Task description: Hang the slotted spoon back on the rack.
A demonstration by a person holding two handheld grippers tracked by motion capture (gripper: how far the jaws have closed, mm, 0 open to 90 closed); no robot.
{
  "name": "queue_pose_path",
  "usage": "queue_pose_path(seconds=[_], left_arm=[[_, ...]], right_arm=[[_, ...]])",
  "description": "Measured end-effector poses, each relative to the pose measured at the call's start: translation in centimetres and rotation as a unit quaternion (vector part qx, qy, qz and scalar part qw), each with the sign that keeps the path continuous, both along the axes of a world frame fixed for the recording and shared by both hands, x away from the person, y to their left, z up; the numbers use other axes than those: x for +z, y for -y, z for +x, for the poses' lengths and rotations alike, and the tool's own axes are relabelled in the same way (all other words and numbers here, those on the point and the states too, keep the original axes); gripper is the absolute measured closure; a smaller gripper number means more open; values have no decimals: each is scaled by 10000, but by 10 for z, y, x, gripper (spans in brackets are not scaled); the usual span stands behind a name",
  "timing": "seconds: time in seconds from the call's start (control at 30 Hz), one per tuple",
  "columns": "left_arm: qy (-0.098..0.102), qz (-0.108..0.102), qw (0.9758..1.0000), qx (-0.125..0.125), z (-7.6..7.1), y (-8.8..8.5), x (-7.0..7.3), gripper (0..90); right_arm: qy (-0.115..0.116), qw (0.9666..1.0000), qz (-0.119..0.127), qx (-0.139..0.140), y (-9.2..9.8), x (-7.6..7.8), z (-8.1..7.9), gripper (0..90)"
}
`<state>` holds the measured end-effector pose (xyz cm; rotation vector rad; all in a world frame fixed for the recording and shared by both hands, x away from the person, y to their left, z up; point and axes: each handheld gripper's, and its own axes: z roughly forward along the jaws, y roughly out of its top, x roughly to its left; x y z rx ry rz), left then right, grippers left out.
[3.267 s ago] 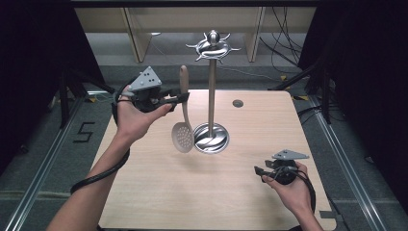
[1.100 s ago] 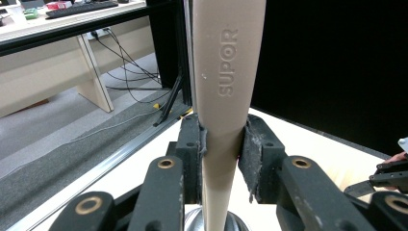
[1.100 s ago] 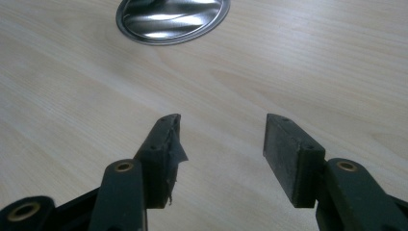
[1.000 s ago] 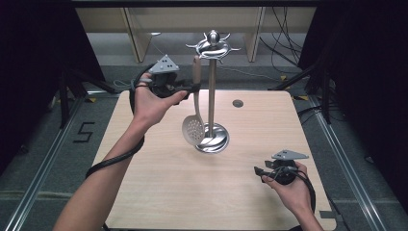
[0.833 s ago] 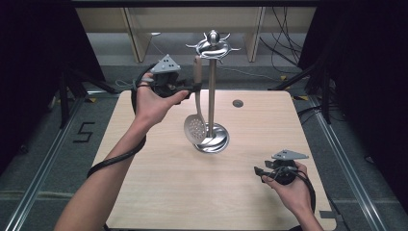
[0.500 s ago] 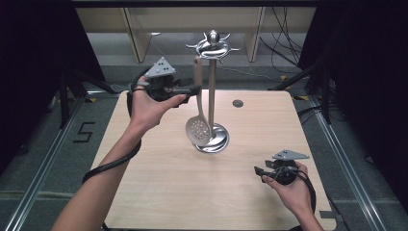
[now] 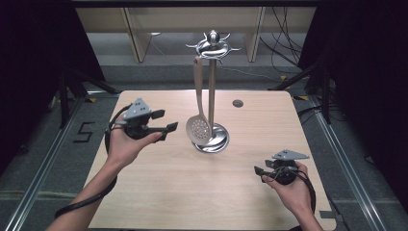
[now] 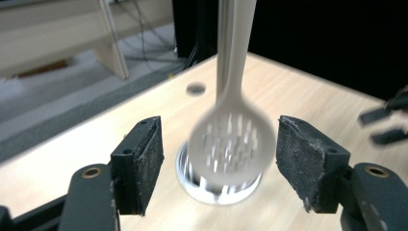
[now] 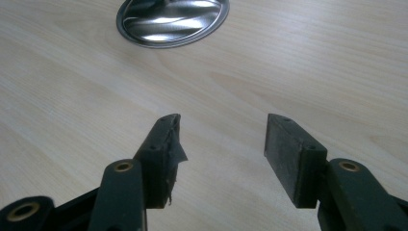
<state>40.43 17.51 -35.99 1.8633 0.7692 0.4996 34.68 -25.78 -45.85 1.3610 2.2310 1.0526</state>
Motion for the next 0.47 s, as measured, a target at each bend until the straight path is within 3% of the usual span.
queue_pose_path(seconds=[0.03, 0.07, 0.1, 0.13, 0.17, 0.2, 0.23, 0.3, 0.33, 0.4, 0.47], left_arm=[[-57, 25, 10000, 7, -5, -5, -13, 329], [-235, 61, 9996, 110, -17, -11, -39, 338], [-235, 61, 9996, 110, -17, -11, -39, 343], [-407, 292, 9987, 23, -33, -14, -72, 353], [-407, 292, 9987, 23, -33, -14, -72, 364], [-613, 656, 9960, -3, -46, -23, -101, 377], [-820, 641, 9946, -23, -50, -23, -111, 388], [-911, 661, 9936, -75, -52, -26, -113, 389], [-900, 392, 9951, 78, -53, -26, -109, 389], [-712, 305, 9970, 86, -51, -25, -102, 390], [-688, 258, 9972, 117, -51, -25, -100, 388]], right_arm=[[18, 10000, -10, 5, 0, 0, 0, 472], [20, 10000, -32, -14, 0, 0, 0, 471], [20, 10000, -32, -14, 0, 0, 0, 471], [33, 10000, -47, -27, 0, 0, 0, 469], [27, 10000, -44, -27, 0, 0, 0, 468], [29, 10000, 24, -3, 0, -1, 0, 464], [-2, 10000, 6, -44, 1, 0, 0, 452], [181, 9998, -84, 8, 2, -1, 2, 438], [95, 9999, -8, -118, -1, 1, 0, 437], [152, 9998, -49, -88, 0, 1, 0, 431], [174, 9998, -32, -112, -1, 1, -1, 430]])
